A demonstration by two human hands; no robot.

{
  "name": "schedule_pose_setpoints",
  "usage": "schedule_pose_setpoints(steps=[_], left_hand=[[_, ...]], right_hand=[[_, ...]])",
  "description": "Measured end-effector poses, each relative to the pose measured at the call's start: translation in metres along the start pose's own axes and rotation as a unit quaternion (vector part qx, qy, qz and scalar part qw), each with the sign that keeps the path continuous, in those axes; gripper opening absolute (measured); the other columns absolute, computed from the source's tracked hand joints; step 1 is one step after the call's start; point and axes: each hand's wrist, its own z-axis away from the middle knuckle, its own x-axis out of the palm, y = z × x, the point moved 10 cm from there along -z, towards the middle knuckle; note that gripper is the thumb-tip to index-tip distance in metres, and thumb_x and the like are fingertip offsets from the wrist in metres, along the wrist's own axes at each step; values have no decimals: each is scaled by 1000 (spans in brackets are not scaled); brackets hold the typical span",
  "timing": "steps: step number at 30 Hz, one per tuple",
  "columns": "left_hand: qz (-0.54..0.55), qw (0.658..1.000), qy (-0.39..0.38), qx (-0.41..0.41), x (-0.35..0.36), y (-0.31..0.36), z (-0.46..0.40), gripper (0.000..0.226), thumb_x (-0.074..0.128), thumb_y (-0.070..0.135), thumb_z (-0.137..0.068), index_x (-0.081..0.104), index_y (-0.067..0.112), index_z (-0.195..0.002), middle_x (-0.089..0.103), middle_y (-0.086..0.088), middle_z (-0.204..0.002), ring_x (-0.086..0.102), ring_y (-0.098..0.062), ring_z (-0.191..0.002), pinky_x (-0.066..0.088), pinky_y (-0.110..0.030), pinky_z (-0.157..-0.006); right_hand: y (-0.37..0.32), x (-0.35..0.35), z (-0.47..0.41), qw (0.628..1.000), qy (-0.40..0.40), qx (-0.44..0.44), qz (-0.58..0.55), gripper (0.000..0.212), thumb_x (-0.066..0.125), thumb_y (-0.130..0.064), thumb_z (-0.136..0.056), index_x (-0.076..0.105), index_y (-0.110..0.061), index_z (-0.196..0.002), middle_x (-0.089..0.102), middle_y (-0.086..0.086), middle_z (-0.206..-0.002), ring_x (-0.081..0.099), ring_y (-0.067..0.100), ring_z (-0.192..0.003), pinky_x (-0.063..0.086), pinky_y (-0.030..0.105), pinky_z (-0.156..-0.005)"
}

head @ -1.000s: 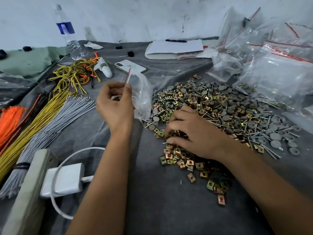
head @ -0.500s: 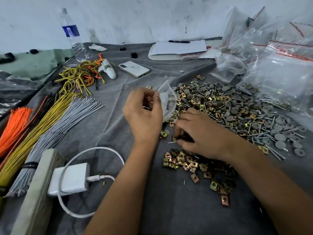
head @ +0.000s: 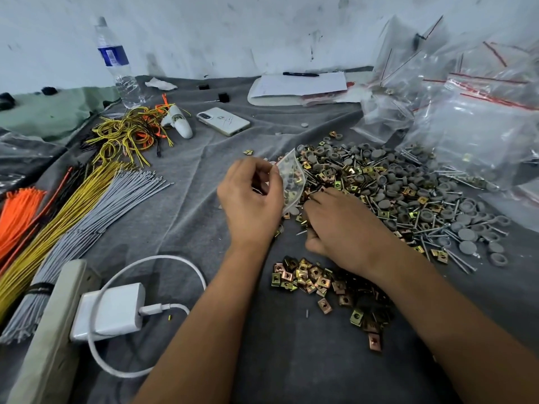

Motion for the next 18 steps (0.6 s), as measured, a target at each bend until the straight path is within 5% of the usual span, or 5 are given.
schedule_pose_setpoints(steps=[7, 12, 18], left_hand=[[-1, 1000, -5, -6, 2, 0, -1, 10, 72, 10, -86, 68, 11, -77, 63, 1, -70, 58, -13, -65, 48, -33, -61], [8, 999, 14, -32, -2, -5, -3, 10, 71, 11, -87, 68, 11, -78, 63, 1, -71, 59, -14, -67, 50, -37, -63], [21, 998, 35, -54, -3, -12, -3, 10, 70, 13, -88, 68, 11, -78, 63, 2, -70, 60, -16, -66, 52, -42, -63]], right_hand=[[25, -12, 3, 978, 83, 43, -186, 14, 63, -24, -100, 63, -14, -109, 63, -1, -104, 56, 15, -96, 47, 30, -85], [53, -23, 9, 963, 158, 105, -194, 21, 76, -24, -91, 68, -19, -110, 62, -9, -94, 56, 5, -85, 47, 21, -79], [18, 3, 2, 990, 3, -17, -143, 19, 72, -49, -89, 66, -32, -96, 50, -10, -106, 35, 10, -110, 39, 32, -98]])
